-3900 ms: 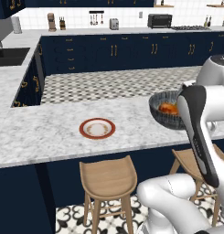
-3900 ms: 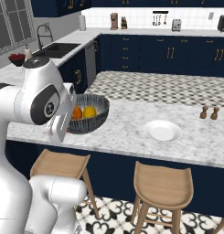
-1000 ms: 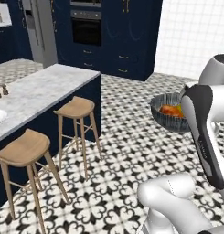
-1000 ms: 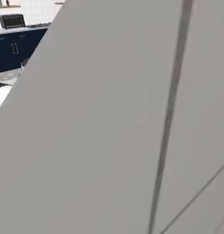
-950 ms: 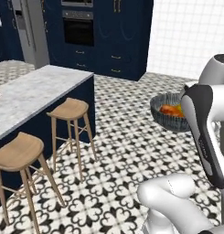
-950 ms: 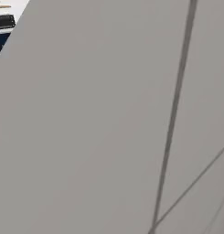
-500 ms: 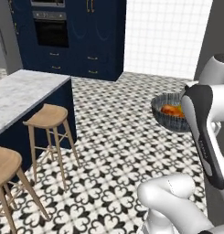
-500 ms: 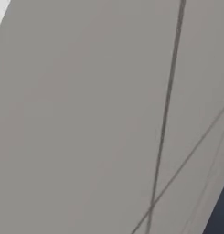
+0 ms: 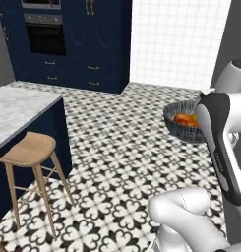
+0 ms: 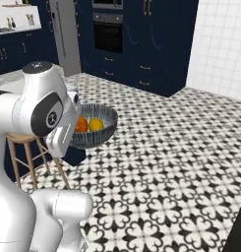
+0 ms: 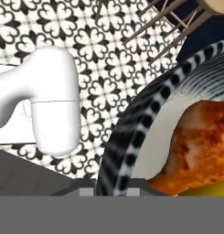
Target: Pick the chicken drumstick and lemon from their plates and place them in the bowl. Then put the bowl in the fridge.
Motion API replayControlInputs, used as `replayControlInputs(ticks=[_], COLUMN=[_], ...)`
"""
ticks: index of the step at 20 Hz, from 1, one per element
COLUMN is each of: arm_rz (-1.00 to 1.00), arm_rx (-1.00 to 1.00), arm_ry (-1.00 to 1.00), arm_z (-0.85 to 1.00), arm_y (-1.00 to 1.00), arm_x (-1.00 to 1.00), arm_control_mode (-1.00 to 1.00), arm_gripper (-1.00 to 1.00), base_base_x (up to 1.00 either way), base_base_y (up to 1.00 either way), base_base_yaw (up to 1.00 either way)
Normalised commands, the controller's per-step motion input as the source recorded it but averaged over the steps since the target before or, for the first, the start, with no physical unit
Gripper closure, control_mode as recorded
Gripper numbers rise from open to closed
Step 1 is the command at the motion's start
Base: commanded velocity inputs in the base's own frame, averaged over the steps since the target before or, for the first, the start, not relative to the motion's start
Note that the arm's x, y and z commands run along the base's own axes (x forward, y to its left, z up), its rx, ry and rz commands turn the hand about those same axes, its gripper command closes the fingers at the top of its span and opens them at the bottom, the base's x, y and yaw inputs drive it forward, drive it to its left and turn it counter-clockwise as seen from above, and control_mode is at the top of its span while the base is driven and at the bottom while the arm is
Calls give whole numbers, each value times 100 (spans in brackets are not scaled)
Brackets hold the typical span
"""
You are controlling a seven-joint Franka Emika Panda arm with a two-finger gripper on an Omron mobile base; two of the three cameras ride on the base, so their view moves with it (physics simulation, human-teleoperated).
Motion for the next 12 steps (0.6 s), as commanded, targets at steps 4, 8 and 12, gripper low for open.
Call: replayControlInputs(ticks=[4,8,12], arm_rz=[0,0,0], arm_rx=[0,0,0], arm_ry=[0,0,0], arm_z=[0,0,0], arm_y=[0,0,0], arm_x=[0,0,0], arm_control_mode=[100,100,100], arm_gripper=[100,100,100], base_base_x=[100,100,100], base_base_y=[0,1,0], base_base_yaw=[-4,0,0])
